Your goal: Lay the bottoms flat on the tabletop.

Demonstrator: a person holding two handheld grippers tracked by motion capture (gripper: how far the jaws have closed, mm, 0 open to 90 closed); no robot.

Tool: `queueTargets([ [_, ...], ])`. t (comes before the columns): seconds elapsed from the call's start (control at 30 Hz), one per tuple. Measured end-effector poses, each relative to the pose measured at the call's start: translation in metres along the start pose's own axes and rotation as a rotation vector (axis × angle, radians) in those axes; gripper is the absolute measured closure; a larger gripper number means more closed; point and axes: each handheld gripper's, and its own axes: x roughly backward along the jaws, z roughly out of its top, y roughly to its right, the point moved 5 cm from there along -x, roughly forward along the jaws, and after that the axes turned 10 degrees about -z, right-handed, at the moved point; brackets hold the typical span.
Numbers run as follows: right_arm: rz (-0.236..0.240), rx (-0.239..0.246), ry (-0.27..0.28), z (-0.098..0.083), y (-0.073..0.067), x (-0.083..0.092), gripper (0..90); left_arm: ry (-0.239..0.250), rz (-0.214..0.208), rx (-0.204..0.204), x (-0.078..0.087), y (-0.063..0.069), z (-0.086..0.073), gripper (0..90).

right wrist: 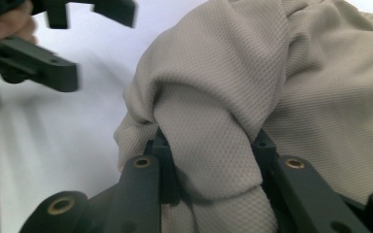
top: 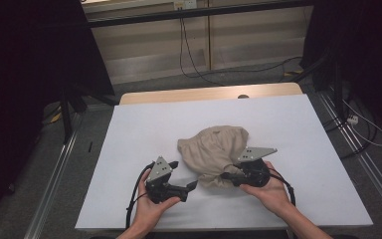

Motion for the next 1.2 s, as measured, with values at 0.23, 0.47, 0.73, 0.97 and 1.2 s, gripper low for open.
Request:
queueTargets([
  [0.23, 0.055, -0.017, -0.002, -0.006, -0.025, 0.011, 66.1, -0.053, -0.031, 0.034, 0.004, 0.001, -0.002, 17.6],
  [0.47, 0.073, 0.029, -0.004, -0.011, -0.05, 0.021, 62.0, -0.117, -0.056, 0.053, 0.004, 0.005, -0.007, 34.2],
  [0.73, 0.074, 0.018, -0.075, -0.025, -0.033, 0.009, 34.1, -0.304, -0.039, 0.048, -0.008, -0.007, -0.028, 69.6],
  [0.97, 0.028, 0.019, 0.012, -0.016, -0.025, 0.028, 16.3, -0.291, -0.016, 0.085, 0.003, -0.018, -0.025, 89.2],
  [1.2, -0.071, -0.048, 0.108, -0.002, 0.015, 0.054, 22.2, -0.183, 0.022, 0.122, 0.03, -0.026, -0.015, 89.0],
])
